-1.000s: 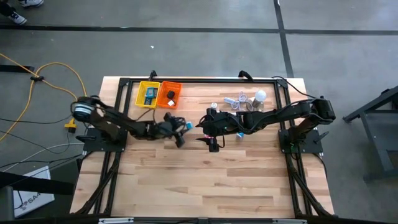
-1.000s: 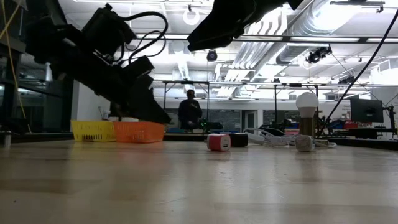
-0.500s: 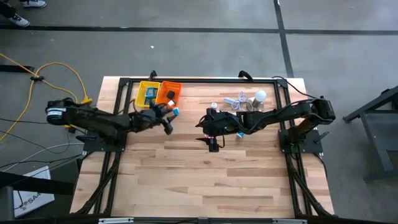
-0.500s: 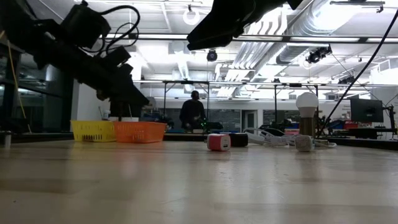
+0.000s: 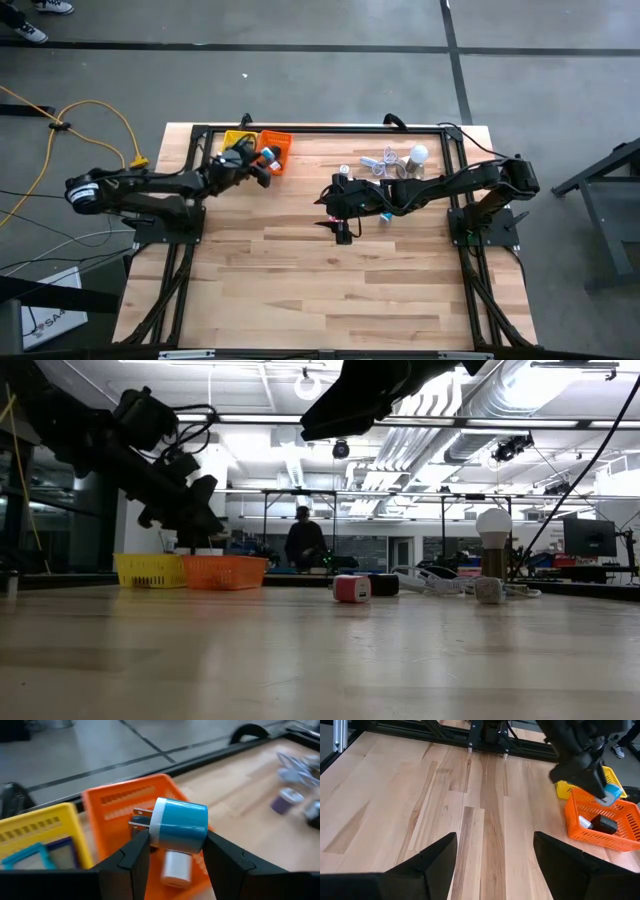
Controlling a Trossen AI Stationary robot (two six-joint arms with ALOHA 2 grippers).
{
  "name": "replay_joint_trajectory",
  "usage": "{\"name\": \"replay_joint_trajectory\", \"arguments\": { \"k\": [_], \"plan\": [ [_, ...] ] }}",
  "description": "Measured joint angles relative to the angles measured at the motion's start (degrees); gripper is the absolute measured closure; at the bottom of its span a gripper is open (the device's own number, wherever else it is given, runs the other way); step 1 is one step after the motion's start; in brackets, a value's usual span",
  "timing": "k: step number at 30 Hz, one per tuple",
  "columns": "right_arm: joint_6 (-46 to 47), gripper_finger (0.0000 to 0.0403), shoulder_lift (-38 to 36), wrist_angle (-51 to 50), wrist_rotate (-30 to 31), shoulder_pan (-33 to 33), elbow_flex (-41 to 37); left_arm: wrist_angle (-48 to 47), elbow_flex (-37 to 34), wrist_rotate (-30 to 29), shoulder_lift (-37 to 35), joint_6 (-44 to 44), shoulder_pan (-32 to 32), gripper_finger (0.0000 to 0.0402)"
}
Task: Pick & Place Office items
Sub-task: Put the left blue adapter into the orange basket
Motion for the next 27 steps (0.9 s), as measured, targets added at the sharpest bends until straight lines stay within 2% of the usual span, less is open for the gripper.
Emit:
{"name": "replay_joint_trajectory", "arguments": {
  "k": [5,9,16,21,27],
  "plan": [
    [0.02,0.0152,0.0,0.0,0.0,0.01,0.0,-0.07,0.92,-0.02,0.02,-0.76,3.4,0.025],
    [0.01,0.0152,0.0,0.02,0.0,0.01,0.0,-1.9,4.5,0.0,0.02,0.33,3.71,0.025],
    [0.02,0.0152,-0.01,0.03,0.0,0.01,0.0,-22.52,14.54,-3.24,0.79,0.79,3.76,0.025],
    [0.01,0.0152,0.0,0.07,0.0,0.02,0.0,-31.34,19.06,-3.3,1.88,0.44,4.1,0.025],
    [0.02,0.0152,0.0,0.06,0.0,0.0,0.0,-38.85,23.49,0.28,5.46,-0.25,4.1,0.025]
  ]
}}
